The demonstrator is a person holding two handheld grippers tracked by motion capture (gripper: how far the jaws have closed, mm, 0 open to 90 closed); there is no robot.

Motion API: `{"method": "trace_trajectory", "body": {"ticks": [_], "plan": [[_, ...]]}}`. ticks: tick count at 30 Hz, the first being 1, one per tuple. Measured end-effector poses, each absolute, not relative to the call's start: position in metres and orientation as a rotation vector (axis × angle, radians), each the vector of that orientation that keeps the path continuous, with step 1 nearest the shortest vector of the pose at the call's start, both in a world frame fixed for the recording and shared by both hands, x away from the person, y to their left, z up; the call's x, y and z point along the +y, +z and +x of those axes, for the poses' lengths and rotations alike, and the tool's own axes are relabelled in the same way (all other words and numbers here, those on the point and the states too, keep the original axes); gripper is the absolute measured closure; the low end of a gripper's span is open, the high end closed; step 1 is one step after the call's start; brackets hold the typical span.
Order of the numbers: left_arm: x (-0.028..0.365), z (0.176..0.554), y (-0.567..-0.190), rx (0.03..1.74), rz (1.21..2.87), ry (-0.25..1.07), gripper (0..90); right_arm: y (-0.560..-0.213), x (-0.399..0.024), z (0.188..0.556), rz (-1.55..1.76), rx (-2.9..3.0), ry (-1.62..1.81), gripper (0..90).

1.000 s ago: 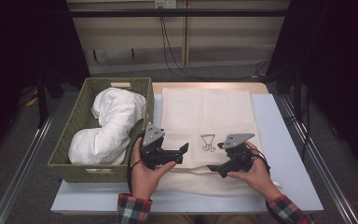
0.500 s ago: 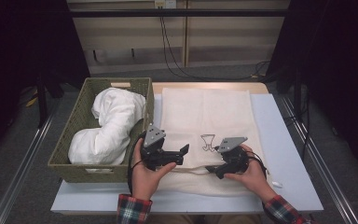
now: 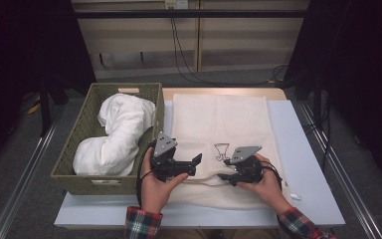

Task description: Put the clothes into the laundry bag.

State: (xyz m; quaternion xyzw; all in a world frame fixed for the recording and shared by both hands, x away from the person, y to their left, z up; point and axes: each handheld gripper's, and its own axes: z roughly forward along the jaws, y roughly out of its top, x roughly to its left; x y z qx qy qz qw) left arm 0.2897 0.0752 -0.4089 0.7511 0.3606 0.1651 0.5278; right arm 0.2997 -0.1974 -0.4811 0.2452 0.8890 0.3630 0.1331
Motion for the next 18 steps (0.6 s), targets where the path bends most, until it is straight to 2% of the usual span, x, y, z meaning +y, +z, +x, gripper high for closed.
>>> {"method": "trace_trajectory", "body": {"ticks": [5,12,18], "plan": [[0.0752,0.2902,-0.4081,0.852,1.798,0.395,1.3,-0.4812,-0.1969,0.2990,0.746,2.577,1.054,49.5],[0.0734,0.2902,-0.4074,0.855,1.792,0.401,1.3,-0.4800,-0.1957,0.2975,0.757,2.590,1.059,65.5],[0.0716,0.2913,-0.4071,0.852,1.796,0.403,1.4,-0.4801,-0.1955,0.2980,0.776,2.566,1.045,72.6]]}}
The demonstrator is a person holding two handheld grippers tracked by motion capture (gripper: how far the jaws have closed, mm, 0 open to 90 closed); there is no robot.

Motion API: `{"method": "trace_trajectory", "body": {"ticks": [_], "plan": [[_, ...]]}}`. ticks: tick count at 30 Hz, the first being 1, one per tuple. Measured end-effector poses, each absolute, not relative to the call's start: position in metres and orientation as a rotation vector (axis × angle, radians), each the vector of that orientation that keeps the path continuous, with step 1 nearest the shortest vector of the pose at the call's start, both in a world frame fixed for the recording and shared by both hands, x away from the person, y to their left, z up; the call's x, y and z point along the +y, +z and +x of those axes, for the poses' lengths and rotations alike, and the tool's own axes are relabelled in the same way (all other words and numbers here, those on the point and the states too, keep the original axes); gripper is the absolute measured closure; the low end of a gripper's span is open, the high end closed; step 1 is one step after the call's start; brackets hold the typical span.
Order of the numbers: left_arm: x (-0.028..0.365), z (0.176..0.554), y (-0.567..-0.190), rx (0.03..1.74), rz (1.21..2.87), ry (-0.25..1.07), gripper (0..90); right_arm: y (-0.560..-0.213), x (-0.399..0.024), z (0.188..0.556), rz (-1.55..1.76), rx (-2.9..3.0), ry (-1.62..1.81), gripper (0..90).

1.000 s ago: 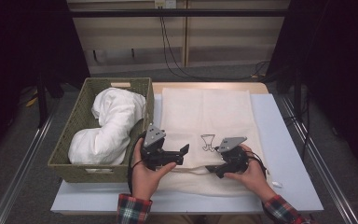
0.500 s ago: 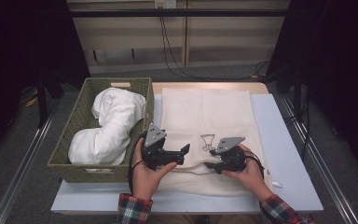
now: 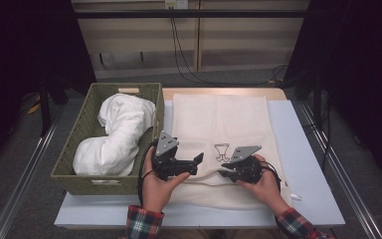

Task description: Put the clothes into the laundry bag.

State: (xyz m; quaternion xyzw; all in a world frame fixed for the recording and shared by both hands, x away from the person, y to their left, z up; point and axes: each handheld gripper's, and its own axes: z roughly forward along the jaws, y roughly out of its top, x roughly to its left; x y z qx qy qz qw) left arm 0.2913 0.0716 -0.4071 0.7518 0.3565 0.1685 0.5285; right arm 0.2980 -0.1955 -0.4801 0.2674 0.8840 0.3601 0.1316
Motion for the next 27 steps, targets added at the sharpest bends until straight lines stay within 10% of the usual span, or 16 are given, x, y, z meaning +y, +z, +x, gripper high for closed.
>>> {"method": "trace_trajectory", "body": {"ticks": [27], "plan": [[0.0669,0.2991,-0.4015,0.824,1.794,0.404,1.8,-0.4789,-0.1936,0.3061,0.837,2.541,1.051,87.1]]}}
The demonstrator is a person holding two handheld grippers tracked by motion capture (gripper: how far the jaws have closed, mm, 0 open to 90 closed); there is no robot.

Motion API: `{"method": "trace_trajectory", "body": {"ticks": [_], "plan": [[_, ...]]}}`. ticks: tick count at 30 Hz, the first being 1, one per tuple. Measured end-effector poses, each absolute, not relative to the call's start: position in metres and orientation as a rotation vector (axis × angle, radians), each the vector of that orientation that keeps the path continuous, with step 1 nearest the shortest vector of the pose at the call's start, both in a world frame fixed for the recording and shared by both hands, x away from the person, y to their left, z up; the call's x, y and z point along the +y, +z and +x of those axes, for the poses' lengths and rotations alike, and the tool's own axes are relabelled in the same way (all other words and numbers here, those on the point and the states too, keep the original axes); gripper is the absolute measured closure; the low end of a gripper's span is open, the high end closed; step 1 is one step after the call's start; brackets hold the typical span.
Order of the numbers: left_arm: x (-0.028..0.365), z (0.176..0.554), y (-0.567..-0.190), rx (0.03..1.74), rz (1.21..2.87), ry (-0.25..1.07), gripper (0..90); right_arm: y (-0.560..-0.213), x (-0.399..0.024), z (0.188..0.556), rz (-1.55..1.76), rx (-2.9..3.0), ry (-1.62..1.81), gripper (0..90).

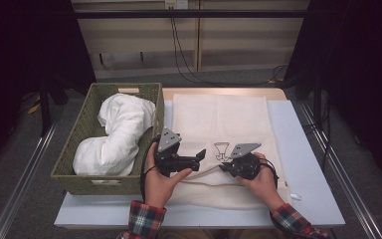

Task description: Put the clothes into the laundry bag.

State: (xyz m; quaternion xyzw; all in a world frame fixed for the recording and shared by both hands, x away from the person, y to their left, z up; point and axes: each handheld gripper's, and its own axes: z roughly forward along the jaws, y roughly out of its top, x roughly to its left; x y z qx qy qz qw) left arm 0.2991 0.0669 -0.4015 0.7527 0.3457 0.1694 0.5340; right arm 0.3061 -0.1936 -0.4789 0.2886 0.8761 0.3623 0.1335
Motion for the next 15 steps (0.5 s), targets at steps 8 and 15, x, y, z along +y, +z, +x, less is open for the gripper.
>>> {"method": "trace_trajectory", "body": {"ticks": [8,15], "plan": [[0.064,0.299,-0.401,0.825,1.792,0.396,1.9,-0.472,-0.193,0.318,0.853,2.545,1.051,87.4],[0.062,0.300,-0.401,0.812,1.790,0.393,2.0,-0.463,-0.196,0.327,0.864,2.533,1.051,87.5]]}}
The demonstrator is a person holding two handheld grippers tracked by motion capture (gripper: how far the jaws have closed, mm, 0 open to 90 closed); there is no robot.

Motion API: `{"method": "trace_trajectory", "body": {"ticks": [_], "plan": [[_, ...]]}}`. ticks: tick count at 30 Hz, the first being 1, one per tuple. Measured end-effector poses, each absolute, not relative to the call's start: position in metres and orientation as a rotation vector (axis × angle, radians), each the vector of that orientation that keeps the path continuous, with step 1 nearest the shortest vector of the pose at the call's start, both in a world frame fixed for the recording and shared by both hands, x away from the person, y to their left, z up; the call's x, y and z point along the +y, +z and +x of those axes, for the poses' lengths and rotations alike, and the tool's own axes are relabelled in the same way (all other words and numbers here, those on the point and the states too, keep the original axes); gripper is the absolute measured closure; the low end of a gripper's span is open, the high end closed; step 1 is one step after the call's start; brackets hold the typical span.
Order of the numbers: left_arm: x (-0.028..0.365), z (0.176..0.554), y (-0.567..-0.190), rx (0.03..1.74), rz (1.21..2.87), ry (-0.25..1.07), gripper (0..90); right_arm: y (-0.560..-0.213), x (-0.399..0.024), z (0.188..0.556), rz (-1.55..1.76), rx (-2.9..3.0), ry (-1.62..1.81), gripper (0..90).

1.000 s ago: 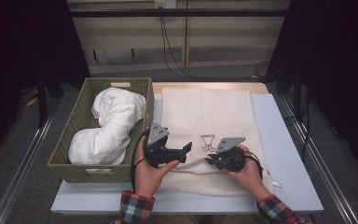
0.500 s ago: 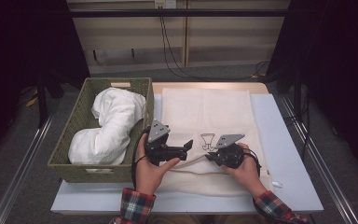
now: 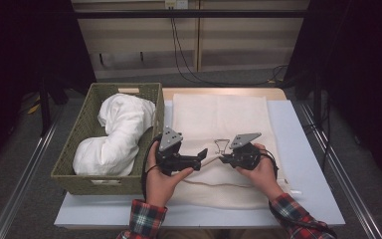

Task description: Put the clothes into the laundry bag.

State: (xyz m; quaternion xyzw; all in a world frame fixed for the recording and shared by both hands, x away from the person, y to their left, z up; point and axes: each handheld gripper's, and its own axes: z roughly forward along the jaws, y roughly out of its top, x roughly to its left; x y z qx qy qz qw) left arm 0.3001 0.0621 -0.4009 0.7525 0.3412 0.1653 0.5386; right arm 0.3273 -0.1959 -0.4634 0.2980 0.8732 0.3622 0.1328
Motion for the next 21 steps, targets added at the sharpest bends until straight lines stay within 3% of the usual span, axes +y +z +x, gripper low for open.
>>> {"method": "trace_trajectory", "body": {"ticks": [21], "plan": [[0.062,0.304,-0.403,0.809,1.803,0.383,2.0,-0.442,-0.199,0.361,0.883,2.528,1.074,87.7]]}}
